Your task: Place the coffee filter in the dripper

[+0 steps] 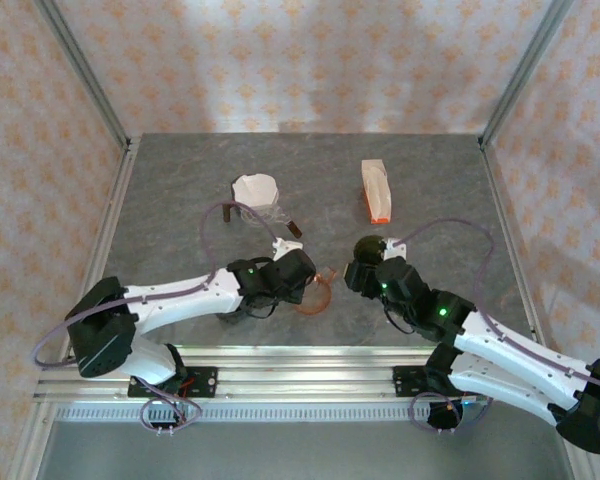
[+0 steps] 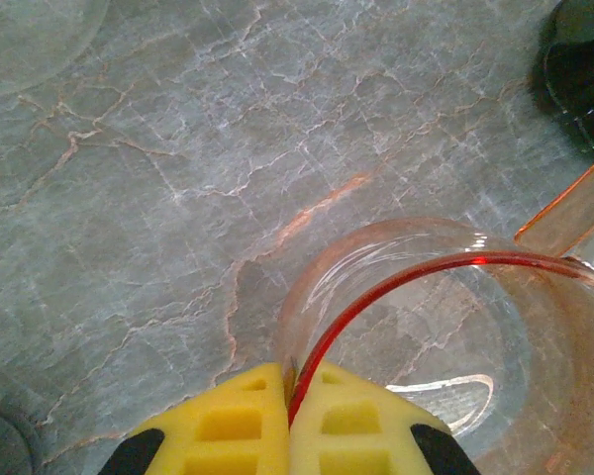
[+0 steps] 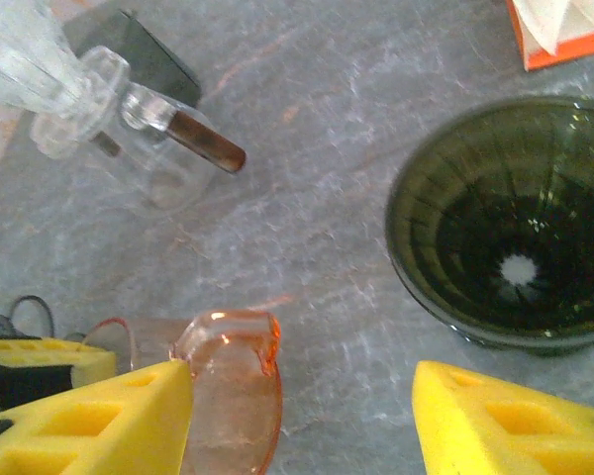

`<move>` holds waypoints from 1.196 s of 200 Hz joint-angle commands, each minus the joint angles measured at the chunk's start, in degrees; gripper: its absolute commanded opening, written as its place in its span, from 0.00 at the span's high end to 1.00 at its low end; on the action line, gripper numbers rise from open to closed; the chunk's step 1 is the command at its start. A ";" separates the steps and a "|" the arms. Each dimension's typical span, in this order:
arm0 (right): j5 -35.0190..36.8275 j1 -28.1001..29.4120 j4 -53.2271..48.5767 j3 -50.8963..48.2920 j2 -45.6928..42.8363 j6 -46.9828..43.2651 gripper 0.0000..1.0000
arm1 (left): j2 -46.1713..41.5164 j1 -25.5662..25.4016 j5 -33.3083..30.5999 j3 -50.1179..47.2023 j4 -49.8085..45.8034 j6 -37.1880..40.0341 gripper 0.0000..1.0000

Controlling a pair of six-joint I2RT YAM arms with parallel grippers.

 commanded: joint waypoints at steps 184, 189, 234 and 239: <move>0.03 -14.05 -9.07 4.86 4.37 0.32 0.38 | -12.91 -0.40 -3.75 4.06 0.60 2.07 0.33; -0.80 -15.54 -9.21 5.67 5.16 -0.92 0.39 | -14.42 -0.41 -4.21 3.92 0.14 2.12 0.30; -15.55 -29.03 -8.47 13.19 17.33 -12.66 0.42 | -28.05 -0.35 -8.98 0.48 -3.77 2.13 0.00; -16.07 -29.64 -8.63 13.90 18.74 -13.61 0.42 | -29.92 -0.36 -9.52 -0.26 -4.22 1.88 0.00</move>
